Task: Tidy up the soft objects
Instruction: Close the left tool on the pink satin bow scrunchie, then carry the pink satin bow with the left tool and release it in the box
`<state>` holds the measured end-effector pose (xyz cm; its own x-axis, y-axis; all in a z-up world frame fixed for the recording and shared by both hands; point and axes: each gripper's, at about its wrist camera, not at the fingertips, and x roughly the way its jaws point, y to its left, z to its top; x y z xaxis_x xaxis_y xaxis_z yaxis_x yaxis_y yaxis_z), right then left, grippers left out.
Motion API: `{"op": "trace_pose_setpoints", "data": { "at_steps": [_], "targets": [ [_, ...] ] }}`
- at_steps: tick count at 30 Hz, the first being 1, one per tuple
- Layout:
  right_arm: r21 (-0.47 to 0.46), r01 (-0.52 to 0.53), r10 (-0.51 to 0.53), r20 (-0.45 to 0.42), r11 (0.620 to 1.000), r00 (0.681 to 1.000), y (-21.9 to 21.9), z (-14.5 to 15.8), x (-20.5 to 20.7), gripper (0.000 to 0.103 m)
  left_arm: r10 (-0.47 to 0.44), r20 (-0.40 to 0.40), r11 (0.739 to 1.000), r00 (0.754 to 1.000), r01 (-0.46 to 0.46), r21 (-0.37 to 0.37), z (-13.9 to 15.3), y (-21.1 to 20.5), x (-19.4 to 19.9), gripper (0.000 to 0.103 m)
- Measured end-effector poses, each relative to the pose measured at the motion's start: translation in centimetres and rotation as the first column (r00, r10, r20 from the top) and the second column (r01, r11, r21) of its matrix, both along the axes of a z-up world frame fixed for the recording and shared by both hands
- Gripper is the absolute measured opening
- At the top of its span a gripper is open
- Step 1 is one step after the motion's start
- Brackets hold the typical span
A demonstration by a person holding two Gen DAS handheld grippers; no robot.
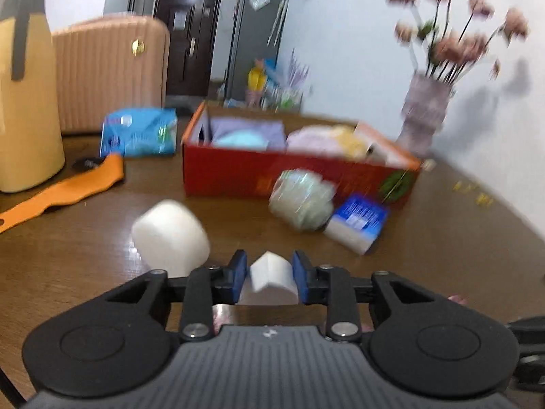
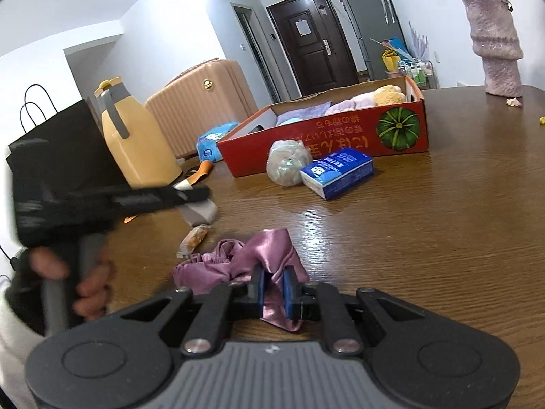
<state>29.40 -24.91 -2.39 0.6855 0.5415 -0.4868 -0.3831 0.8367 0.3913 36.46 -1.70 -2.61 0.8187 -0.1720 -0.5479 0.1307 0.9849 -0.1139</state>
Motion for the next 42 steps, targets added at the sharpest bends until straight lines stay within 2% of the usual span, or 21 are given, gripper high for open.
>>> {"op": "trace_pose_setpoints", "data": {
  "at_steps": [2,3,4,7,8,12,14,15,17,18,19,21,22,24,28,30,33,35,38,40,42],
  "targets": [
    [0.000,0.001,-0.001,0.000,1.000,1.000,0.2,0.0,0.1,0.011,0.012,-0.006,1.000,1.000,-0.012,-0.013,-0.2,0.0,-0.4,0.054],
    [0.004,0.003,-0.003,-0.002,1.000,1.000,0.2,0.0,0.1,0.011,0.010,0.003,0.999,1.000,-0.009,-0.045,-0.1,0.2,-0.9,0.074],
    [0.010,0.005,-0.005,-0.006,1.000,1.000,0.1,-0.1,0.1,0.011,0.016,0.009,0.997,1.000,-0.015,-0.072,0.2,0.5,-1.6,0.081],
    [0.023,0.016,-0.016,-0.007,1.000,1.000,0.0,-0.2,0.1,0.013,0.031,0.006,0.992,0.999,-0.030,-0.126,0.9,1.7,-3.4,0.080],
    [0.020,0.022,-0.022,-0.001,1.000,1.000,0.1,-0.2,0.1,0.018,0.034,-0.008,0.989,0.999,-0.034,-0.146,1.1,2.0,-4.1,0.080],
    [0.057,0.051,-0.053,0.039,0.997,0.998,-0.6,0.9,-0.8,0.022,-0.040,-0.055,0.966,0.998,0.024,-0.256,0.8,2.3,-6.3,0.080],
    [0.086,0.063,-0.066,0.039,0.994,0.997,-1.0,1.2,-0.7,0.035,-0.081,-0.070,0.955,0.994,0.057,-0.292,0.3,1.9,-6.5,0.080],
    [0.089,0.072,-0.076,0.037,0.993,0.996,-1.0,1.3,-0.6,0.037,-0.085,-0.082,0.954,0.993,0.058,-0.293,0.1,1.5,-6.4,0.080],
    [0.081,0.091,-0.093,0.027,0.993,0.995,-0.8,1.0,-0.2,0.041,-0.108,-0.081,0.952,0.991,0.080,-0.295,-0.4,0.9,-6.0,0.079],
    [0.078,0.098,-0.099,0.010,0.992,0.995,-0.7,0.6,0.1,0.041,-0.120,-0.086,0.950,0.989,0.089,-0.298,-0.7,0.6,-5.9,0.071],
    [0.082,0.105,-0.104,-0.015,0.991,0.994,-0.6,0.2,0.4,0.040,-0.136,-0.094,0.947,0.986,0.102,-0.305,-1.0,0.4,-5.7,0.051],
    [0.114,0.106,-0.099,-0.060,0.988,0.993,-0.5,-0.8,0.9,0.032,-0.162,-0.124,0.942,0.979,0.116,-0.315,-1.6,0.2,-5.4,0.034],
    [0.134,0.109,-0.099,-0.076,0.985,0.992,-0.6,-1.2,0.9,0.024,-0.164,-0.129,0.940,0.978,0.115,-0.322,-1.9,0.1,-5.4,0.032],
    [0.167,0.124,-0.112,-0.081,0.978,0.990,-0.8,-1.7,0.9,0.023,-0.165,-0.129,0.937,0.978,0.114,-0.331,-2.1,0.2,-5.4,0.030],
    [0.179,0.122,-0.107,-0.088,0.976,0.990,-0.8,-1.5,0.8,0.012,-0.187,-0.129,0.920,0.974,0.127,-0.370,-1.8,0.4,-5.4,0.021],
    [0.151,0.122,-0.117,-0.047,0.981,0.992,-0.6,0.0,0.7,0.009,-0.213,-0.100,0.913,0.972,0.162,-0.375,-0.5,0.1,-5.1,0.020],
    [0.151,0.113,-0.124,0.064,0.982,0.990,-1.0,3.8,2.0,0.009,-0.260,0.008,0.893,0.966,0.244,-0.378,3.3,0.1,-3.3,0.020],
    [0.144,0.101,-0.120,0.129,0.984,0.984,-1.3,6.6,4.6,0.009,-0.286,0.073,0.879,0.956,0.292,-0.376,6.6,0.3,-0.3,0.020],
    [0.113,0.103,-0.122,0.180,0.988,0.976,-1.5,10.1,10.9,0.009,-0.296,0.092,0.884,0.951,0.309,-0.350,10.1,-0.3,6.4,0.020],
    [0.072,0.130,-0.140,0.160,0.989,0.977,-1.3,10.8,15.8,0.009,-0.294,0.047,0.893,0.955,0.292,-0.342,10.6,-0.9,11.6,0.020],
    [0.015,0.148,-0.149,0.102,0.989,0.984,-0.5,10.1,20.8,0.009,-0.269,-0.046,0.909,0.962,0.237,-0.343,9.7,-1.4,16.7,0.020]
  ]
}}
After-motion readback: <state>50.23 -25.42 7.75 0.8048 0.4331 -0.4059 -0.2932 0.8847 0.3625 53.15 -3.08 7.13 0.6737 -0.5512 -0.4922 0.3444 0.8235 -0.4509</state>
